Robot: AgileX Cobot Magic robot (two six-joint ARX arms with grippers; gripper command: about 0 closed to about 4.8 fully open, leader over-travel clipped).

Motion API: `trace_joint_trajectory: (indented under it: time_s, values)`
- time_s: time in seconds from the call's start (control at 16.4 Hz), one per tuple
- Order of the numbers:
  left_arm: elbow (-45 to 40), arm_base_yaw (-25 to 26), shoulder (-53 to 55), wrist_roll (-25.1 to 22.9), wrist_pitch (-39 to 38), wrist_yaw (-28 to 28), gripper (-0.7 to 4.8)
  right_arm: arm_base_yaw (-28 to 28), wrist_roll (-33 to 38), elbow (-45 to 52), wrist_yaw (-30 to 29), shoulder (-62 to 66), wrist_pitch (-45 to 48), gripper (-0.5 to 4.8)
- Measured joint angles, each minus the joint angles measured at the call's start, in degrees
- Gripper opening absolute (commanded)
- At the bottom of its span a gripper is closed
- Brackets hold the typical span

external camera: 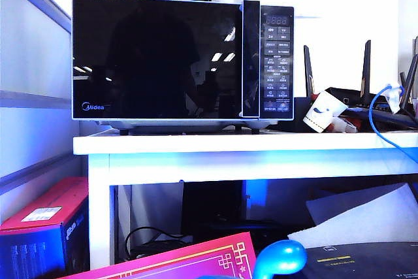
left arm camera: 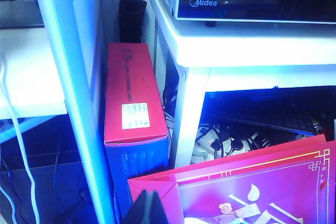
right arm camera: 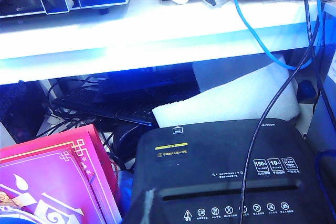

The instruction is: Open the microwave door, place the box of snacks from the top of the microwave inside, then close the microwave door.

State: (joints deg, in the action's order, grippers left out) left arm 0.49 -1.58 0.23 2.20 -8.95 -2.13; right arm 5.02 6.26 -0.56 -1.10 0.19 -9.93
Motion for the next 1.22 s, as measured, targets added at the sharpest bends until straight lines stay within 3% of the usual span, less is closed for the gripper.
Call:
trace_joint_trajectory:
  time_s: [0.37, 0.55, 0.73, 0.85, 0.97, 1.1, 1.22]
  values:
    - [0.0, 0.0, 0.0, 0.5, 0.2, 0.0, -0.06, 0.0, 0.0, 0.0, -0.1, 0.0, 0.3, -0.05]
    - [5.3, 0.0, 0.0, 10.7, 2.3, 0.0, -0.06, 0.0, 6.4, -5.0, -1.0, 0.1, 3.5, -0.05]
    - [19.5, 0.0, 2.6, 12.2, 5.6, 6.9, -0.06, 0.0, 7.3, -20.1, -1.1, 1.2, 6.0, -0.05]
    - [32.7, 0.0, 11.9, 11.1, 6.4, 11.3, -0.06, 0.0, 7.2, -33.3, -0.3, 10.9, 4.5, -0.05]
    - [46.5, 0.0, 25.1, 5.9, 6.8, 10.4, -0.06, 0.0, 7.2, -45.2, -2.2, 21.7, 5.6, -0.05]
    - [59.9, 0.0, 36.9, 1.4, 5.8, 7.7, -0.06, 0.0, 7.0, -56.7, -8.5, 33.5, 5.1, -0.05]
    - [73.2, 0.0, 48.0, 0.0, 2.6, 4.9, -0.06, 0.0, 5.7, -64.8, -14.3, 42.1, 4.4, -0.05]
